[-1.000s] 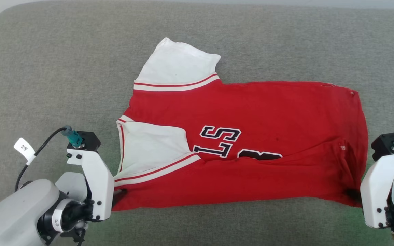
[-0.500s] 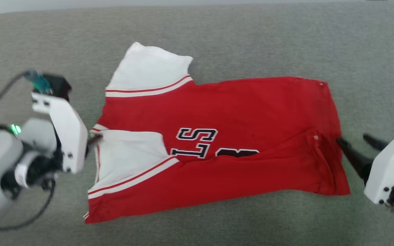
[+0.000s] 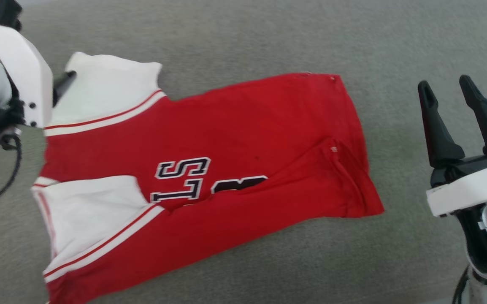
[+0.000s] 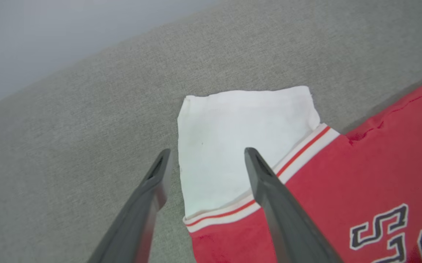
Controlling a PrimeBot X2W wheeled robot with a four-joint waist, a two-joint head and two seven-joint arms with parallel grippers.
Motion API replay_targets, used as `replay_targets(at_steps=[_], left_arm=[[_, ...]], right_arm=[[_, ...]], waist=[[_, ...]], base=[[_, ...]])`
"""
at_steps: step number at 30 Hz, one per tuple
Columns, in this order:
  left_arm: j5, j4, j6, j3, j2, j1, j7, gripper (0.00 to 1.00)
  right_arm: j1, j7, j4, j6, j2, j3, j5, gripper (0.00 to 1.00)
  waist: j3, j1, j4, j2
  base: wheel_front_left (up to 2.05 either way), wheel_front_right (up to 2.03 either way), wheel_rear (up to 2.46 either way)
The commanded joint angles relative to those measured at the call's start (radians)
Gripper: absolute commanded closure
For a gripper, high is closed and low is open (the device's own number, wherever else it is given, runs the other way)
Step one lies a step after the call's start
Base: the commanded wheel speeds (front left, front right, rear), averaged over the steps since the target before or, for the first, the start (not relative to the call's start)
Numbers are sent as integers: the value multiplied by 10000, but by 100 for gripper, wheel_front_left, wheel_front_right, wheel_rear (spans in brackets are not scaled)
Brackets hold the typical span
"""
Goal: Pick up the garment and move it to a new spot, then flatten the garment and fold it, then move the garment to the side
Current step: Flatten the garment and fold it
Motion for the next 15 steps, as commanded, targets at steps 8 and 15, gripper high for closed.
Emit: replay_targets(at_steps=[8, 15], left_arm=[[333, 2000, -652, -171, -312, -866, 212, 0], [445, 3911, -647, -381, -851, -1304, 676, 0]], right_arm=[[-208, -1242, 275, -5, 268, 601, -47, 0], [-626, -841, 739, -5, 143, 1056, 185, 0]], waist=[[942, 0, -1043, 0], [1472, 0, -1310, 0]], base=[[0, 0, 0], [0, 0, 0]])
